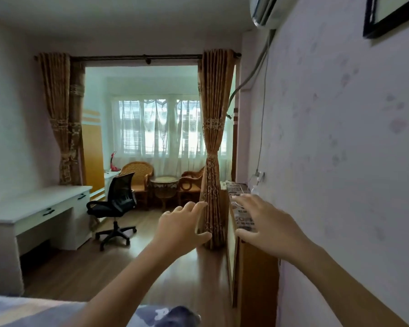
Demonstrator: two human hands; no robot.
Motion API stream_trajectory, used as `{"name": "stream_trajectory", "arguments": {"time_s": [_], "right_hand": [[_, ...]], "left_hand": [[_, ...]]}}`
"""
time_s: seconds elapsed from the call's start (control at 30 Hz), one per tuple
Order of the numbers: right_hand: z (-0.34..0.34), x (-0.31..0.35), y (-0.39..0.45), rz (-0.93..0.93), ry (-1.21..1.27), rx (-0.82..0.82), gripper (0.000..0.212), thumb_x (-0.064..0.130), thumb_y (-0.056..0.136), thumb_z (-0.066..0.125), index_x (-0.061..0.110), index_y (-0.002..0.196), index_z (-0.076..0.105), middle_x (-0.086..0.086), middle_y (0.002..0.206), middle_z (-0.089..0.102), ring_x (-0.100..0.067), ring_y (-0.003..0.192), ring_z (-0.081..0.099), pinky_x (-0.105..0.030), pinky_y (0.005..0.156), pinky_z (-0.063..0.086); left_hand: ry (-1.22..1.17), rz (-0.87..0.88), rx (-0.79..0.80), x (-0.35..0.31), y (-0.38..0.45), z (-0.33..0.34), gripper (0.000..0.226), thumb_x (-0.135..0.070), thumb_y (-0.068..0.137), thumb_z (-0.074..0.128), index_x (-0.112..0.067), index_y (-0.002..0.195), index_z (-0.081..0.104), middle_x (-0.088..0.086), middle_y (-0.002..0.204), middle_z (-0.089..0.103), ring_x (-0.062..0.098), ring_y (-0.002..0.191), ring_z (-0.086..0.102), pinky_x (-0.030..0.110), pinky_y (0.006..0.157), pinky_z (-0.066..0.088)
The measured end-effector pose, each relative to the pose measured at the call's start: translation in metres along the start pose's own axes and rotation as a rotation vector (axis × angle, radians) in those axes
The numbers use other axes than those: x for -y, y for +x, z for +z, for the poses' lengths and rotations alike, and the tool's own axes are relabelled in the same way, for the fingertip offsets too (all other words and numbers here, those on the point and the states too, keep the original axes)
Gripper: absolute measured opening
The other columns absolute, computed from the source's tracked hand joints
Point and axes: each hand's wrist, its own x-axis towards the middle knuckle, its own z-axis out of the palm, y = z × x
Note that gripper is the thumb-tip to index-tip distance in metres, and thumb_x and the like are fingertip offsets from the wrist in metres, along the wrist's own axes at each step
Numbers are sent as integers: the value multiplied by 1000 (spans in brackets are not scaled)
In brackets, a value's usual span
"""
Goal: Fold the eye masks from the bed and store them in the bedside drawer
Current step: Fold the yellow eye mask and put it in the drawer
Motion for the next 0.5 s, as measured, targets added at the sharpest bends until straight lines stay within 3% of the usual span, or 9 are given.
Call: {"name": "stream_trajectory", "arguments": {"time_s": [0.23,0.5], "right_hand": [[81,-75,185,-132,12,10,72,48,87,55,40,146,14,15,154,23,-10,130,43,-30,89,49],[192,-56,408,-388,165,107,73,50,86,55,43,145,12,17,153,23,-9,118,54,-27,79,50]], "left_hand": [[63,-109,-41,84,140,86,81,-63,84,53,-34,149,15,-8,149,38,16,125,50,31,88,47],[247,-389,-36,240,226,124,78,-58,86,53,-34,149,13,-7,148,38,17,117,54,29,79,50]]}}
